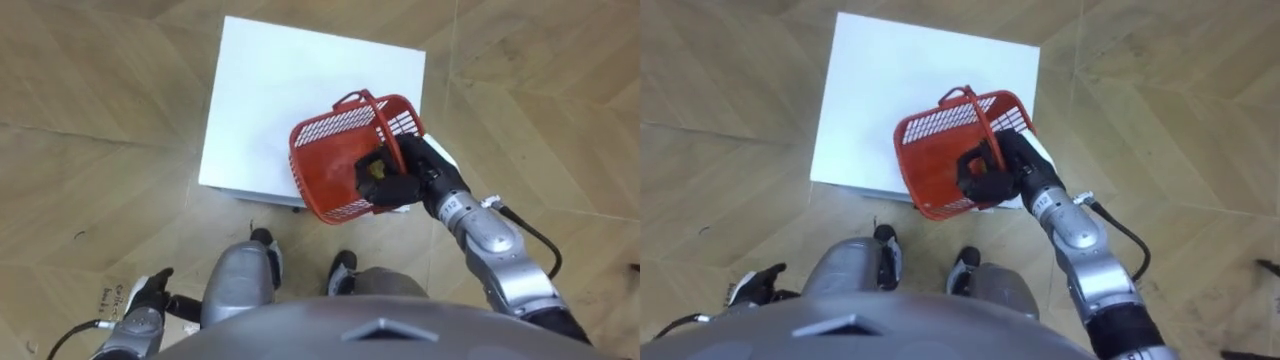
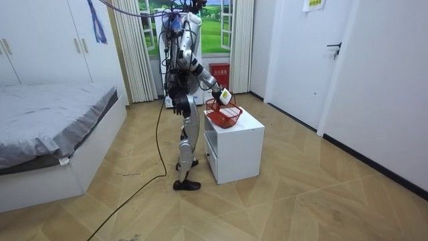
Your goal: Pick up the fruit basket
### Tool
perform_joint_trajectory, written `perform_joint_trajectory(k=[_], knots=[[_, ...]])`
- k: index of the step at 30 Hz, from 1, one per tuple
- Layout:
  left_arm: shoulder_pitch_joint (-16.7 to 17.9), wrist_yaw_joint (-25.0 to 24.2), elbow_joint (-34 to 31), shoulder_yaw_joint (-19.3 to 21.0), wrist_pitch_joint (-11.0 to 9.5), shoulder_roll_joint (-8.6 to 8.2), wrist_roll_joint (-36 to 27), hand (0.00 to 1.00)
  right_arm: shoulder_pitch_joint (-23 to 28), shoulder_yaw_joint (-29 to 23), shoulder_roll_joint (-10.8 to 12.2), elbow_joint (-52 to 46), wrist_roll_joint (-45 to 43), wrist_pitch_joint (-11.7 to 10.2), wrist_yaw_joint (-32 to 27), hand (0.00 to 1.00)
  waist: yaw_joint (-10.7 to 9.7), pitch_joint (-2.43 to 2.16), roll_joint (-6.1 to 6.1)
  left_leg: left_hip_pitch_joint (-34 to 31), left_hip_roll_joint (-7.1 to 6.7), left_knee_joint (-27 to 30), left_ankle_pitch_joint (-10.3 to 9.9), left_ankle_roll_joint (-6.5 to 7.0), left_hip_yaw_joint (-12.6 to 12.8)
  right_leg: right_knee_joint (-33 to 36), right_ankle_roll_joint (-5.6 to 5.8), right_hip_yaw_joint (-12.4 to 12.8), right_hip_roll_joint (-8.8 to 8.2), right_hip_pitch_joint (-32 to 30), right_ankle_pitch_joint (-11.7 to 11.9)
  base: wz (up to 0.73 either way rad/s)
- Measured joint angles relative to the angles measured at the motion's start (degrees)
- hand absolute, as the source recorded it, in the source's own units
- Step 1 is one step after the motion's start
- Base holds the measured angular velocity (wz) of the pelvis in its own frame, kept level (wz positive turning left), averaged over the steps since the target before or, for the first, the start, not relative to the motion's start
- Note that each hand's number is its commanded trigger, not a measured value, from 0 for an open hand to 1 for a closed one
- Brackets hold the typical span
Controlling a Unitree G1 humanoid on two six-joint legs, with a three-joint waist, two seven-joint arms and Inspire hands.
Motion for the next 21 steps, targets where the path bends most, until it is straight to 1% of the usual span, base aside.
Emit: perform_joint_trajectory(k=[6,10,12,16,21], knots=[[0.55,-0.33,0.23,0.07,0.04,0.01,0.0,0.0,-0.06,1.85,0.0,0.05,0.02,-0.36,0.26,0.0,0.31,-0.03,-0.05,0.04,-0.05,0.24,0.01,0.02,-0.38,-0.01,0.0,-0.92,-0.1,0.18,0.0,0.03],[0.56,-0.58,0.32,0.07,0.04,0.0,0.0,0.0,0.18,2.17,0.0,0.05,0.59,-0.58,0.17,0.0,0.3,-0.02,-0.03,-0.03,-0.08,0.35,0.01,0.02,-0.48,-0.01,0.0,-1.01,-0.09,0.26,0.0,0.0],[0.56,-0.59,0.44,0.07,0.18,-0.01,0.01,0.0,0.34,2.18,-0.01,0.05,0.59,-0.73,0.15,0.0,0.3,-0.02,-0.03,-0.11,-0.1,0.22,0.01,0.02,-0.59,-0.01,0.0,-1.01,-0.09,0.28,0.0,0.02],[0.59,-0.6,0.48,0.06,1.16,-0.17,0.01,0.0,0.51,2.21,-0.01,0.05,0.6,-0.73,0.16,0.0,0.31,0.0,-0.01,-0.32,-0.11,0.21,0.01,0.02,-0.77,-0.02,0.0,-1.02,-0.08,0.27,0.0,0.0],[0.65,-0.59,0.48,0.04,1.39,-0.18,0.01,0.0,0.57,2.32,0.0,0.05,0.58,-0.73,0.15,0.0,0.31,0.02,0.0,-0.53,-0.1,0.44,0.01,0.03,-0.89,-0.05,0.0,-1.02,-0.04,0.25,0.0,0.0]])
